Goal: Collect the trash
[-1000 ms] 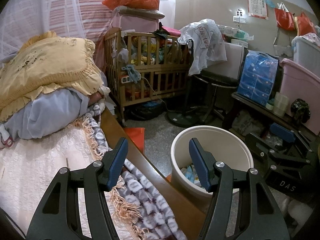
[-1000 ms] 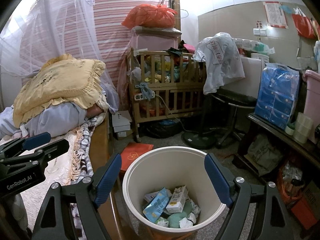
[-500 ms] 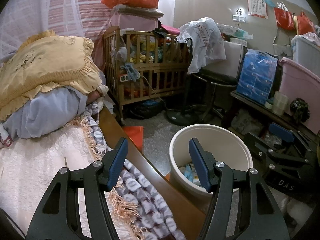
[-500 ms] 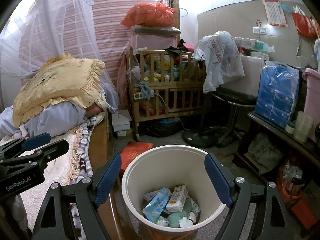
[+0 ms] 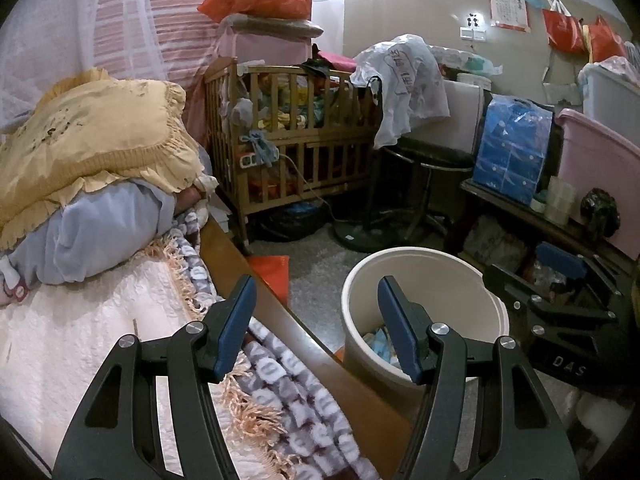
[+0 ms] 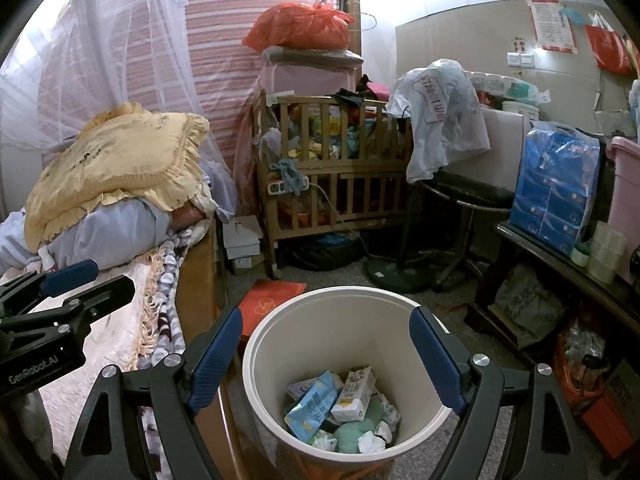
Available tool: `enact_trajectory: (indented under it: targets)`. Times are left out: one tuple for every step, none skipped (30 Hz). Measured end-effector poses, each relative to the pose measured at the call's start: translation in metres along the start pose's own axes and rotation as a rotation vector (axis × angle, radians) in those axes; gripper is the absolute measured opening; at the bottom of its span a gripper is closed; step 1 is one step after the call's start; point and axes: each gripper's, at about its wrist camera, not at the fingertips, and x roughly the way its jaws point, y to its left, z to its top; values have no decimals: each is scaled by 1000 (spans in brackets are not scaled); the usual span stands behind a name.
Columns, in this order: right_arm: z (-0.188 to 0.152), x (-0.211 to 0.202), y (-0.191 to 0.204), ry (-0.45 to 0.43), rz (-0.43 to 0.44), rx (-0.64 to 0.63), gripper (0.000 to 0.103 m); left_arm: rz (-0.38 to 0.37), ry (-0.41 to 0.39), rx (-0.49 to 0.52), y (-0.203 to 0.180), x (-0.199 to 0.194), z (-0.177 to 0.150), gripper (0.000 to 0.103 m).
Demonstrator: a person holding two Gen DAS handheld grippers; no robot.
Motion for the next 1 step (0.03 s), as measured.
enact_trajectory:
  targets:
    - [-2, 0, 0, 2, 0, -2, 84, -2, 3, 0, 4, 1, 1, 62]
